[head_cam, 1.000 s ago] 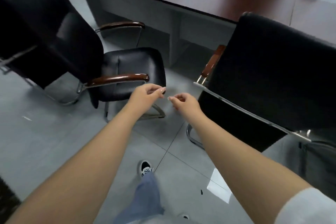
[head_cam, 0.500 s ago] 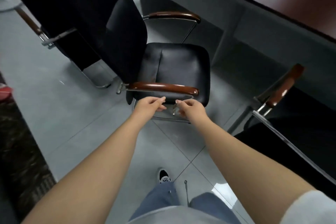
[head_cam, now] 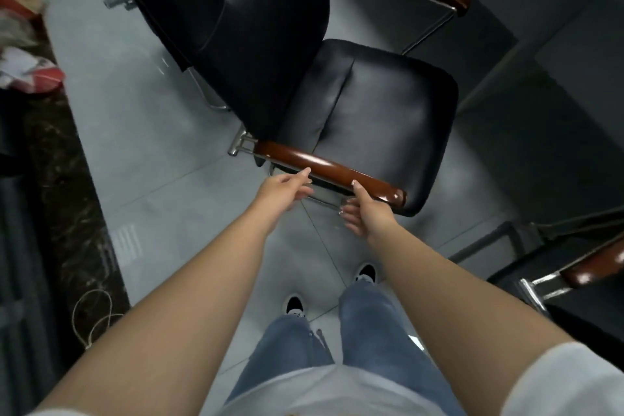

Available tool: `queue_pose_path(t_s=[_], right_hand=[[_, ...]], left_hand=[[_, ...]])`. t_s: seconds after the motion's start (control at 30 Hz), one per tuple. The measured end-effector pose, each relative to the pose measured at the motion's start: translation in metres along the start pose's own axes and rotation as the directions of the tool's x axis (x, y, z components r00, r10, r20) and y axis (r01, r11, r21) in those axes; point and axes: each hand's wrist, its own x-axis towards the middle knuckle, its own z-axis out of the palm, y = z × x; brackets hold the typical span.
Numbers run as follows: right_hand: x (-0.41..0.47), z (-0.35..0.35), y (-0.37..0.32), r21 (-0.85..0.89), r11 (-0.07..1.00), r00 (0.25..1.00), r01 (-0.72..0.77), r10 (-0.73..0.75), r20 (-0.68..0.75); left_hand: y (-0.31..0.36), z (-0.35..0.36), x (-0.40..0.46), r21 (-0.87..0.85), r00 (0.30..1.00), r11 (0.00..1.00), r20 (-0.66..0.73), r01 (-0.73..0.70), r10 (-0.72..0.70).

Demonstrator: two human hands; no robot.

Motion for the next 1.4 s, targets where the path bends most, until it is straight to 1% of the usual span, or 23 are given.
queue_pose_path(t_s=[0.17, 0.23, 0.3, 0.33, 0.37, 0.43, 0.5, 0.57, 0.6, 0.7, 0.83, 1.0, 1.27, 1.4], right_hand=[[0.026, -0.008, -0.017, 0.112, 0.986, 0.992, -0.120, 0.117, 0.039], [0.036, -0.007, -0.015, 0.212, 0.961, 0.984, -0.176, 0.163, 0.078], [0.044, -0.004, -0.011, 0.361, 0.908, 0.976, -0.215, 0.185, 0.117], [0.048, -0.002, -0.008, 0.435, 0.873, 0.975, -0.221, 0.184, 0.126], [0.052, -0.001, -0.007, 0.506, 0.833, 0.975, -0.223, 0.183, 0.130], [0.059, 0.002, -0.007, 0.617, 0.758, 0.978, -0.211, 0.162, 0.135], [0.062, 0.005, -0.007, 0.678, 0.707, 0.980, -0.201, 0.146, 0.138], [0.064, 0.005, -0.004, 0.686, 0.699, 0.979, -0.202, 0.148, 0.137], [0.065, 0.004, -0.005, 0.683, 0.703, 0.980, -0.198, 0.146, 0.133], [0.066, 0.003, -0.007, 0.673, 0.717, 0.983, -0.183, 0.150, 0.108], [0.064, 0.002, -0.012, 0.674, 0.718, 0.984, -0.173, 0.157, 0.085], [0.064, -0.013, -0.022, 0.649, 0.748, 0.988, -0.142, 0.144, 0.050], [0.078, -0.082, -0.056, 0.533, 0.841, 0.994, -0.089, 0.107, -0.004], [0.091, -0.125, -0.081, 0.491, 0.870, 0.996, -0.038, 0.070, -0.046]], left_hand=[[-0.004, 0.029, 0.033, -0.012, 0.990, 0.991, -0.046, 0.131, -0.131], [-0.009, 0.039, 0.046, -0.010, 0.983, 0.985, -0.063, 0.170, -0.170], [-0.013, 0.049, 0.056, -0.007, 0.979, 0.980, -0.057, 0.197, -0.197], [-0.013, 0.053, 0.060, -0.033, 0.977, 0.977, -0.042, 0.209, -0.210], [-0.012, 0.058, 0.064, -0.089, 0.973, 0.969, -0.021, 0.229, -0.231], [-0.007, 0.062, 0.072, -0.253, 0.960, 0.927, 0.027, 0.276, -0.279], [-0.003, 0.063, 0.076, -0.425, 0.944, 0.847, 0.068, 0.320, -0.323], [-0.003, 0.062, 0.077, -0.520, 0.936, 0.785, 0.093, 0.338, -0.341], [-0.002, 0.063, 0.079, -0.527, 0.935, 0.778, 0.103, 0.341, -0.339], [0.000, 0.064, 0.080, -0.506, 0.935, 0.789, 0.122, 0.348, -0.334], [0.001, 0.066, 0.082, -0.481, 0.935, 0.806, 0.109, 0.346, -0.336], [0.004, 0.080, 0.078, -0.495, 0.933, 0.792, 0.143, 0.357, -0.331], [0.028, 0.148, 0.068, -0.614, 0.926, 0.698, 0.175, 0.369, -0.335], [0.051, 0.195, 0.062, -0.659, 0.914, 0.637, 0.229, 0.399, -0.335]])
